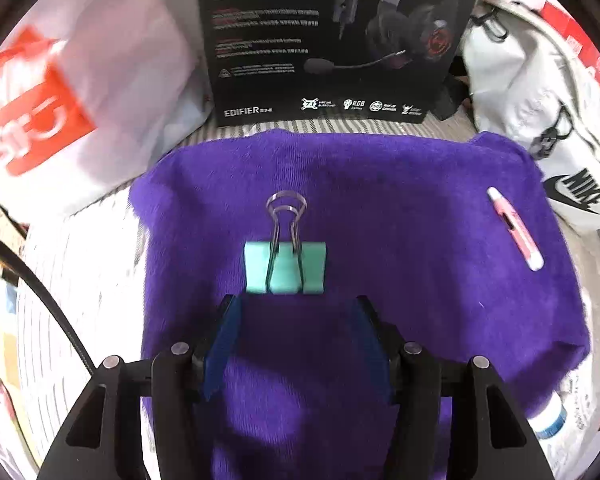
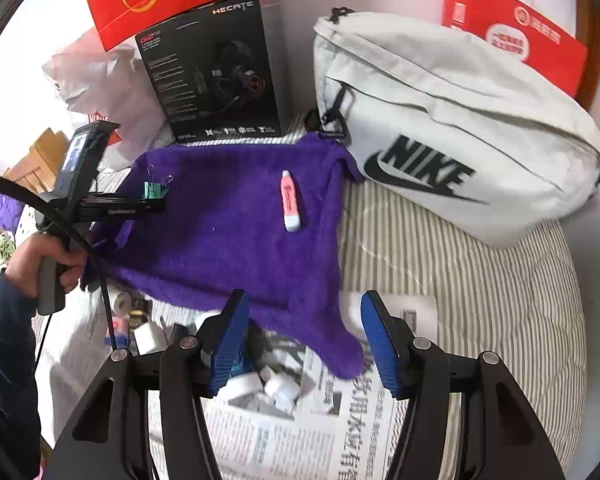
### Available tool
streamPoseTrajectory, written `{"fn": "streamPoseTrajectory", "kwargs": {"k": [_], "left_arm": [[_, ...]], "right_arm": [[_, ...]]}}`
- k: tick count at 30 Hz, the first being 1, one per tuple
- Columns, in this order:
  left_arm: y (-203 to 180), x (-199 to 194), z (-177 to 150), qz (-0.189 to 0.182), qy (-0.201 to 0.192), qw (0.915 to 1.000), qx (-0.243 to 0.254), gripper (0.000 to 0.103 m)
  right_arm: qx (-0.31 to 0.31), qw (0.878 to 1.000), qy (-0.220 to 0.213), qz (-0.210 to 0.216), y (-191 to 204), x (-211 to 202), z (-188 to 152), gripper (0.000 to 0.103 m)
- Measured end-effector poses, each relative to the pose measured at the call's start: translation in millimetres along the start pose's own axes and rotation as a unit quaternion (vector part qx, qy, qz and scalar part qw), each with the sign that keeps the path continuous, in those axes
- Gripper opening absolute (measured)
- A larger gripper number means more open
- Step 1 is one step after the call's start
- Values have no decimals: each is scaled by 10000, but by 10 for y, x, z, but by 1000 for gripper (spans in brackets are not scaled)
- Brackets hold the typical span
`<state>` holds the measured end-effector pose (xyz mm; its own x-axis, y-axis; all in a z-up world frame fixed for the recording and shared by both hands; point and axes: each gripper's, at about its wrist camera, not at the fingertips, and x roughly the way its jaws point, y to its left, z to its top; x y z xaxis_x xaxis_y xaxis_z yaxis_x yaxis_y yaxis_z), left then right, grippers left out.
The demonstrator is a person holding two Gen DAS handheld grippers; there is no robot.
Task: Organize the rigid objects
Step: 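Lower the green binder clip onto the purple towel and open the left tool, then grasp the white tape roll with the left tool while the right tool grasps the small white bottle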
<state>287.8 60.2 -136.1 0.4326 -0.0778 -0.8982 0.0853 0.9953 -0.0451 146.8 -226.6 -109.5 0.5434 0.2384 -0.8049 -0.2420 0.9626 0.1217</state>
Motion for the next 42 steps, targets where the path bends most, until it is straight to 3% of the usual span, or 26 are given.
{"fn": "streamPoseTrajectory", "kwargs": {"k": [6,11,18,23,29,32,35,42], "left_arm": [[38,-535,-397,-13,-353,9994,64,55],[16,-854,-829,-305,-432,9986,32,55],[-75,-814,-1237,-552,-302,9980,-8,55],[-124,-608,-1310,-428,-111,9990,-17,55],[-142,-480,-1305,-214,-49,9998,13,43],[-170,-458,-1273,-167,-89,9998,3,42],[-214,-439,-1264,8,-135,9998,123,29],[-78,-511,-1371,-1,-226,9997,64,29]], "right_arm": [[88,9999,73,-36,-31,-115,-227,58],[86,9999,52,-57,14,-243,-394,58],[-75,10000,-28,-10,159,-412,-544,60],[-104,9999,77,-45,186,-377,-657,62],[-142,9996,217,-73,169,-319,-736,62],[-94,9997,233,-23,149,-277,-748,62],[-72,9995,304,-25,141,-205,-768,62],[-10,9994,330,114,142,-26,-744,62]]}}
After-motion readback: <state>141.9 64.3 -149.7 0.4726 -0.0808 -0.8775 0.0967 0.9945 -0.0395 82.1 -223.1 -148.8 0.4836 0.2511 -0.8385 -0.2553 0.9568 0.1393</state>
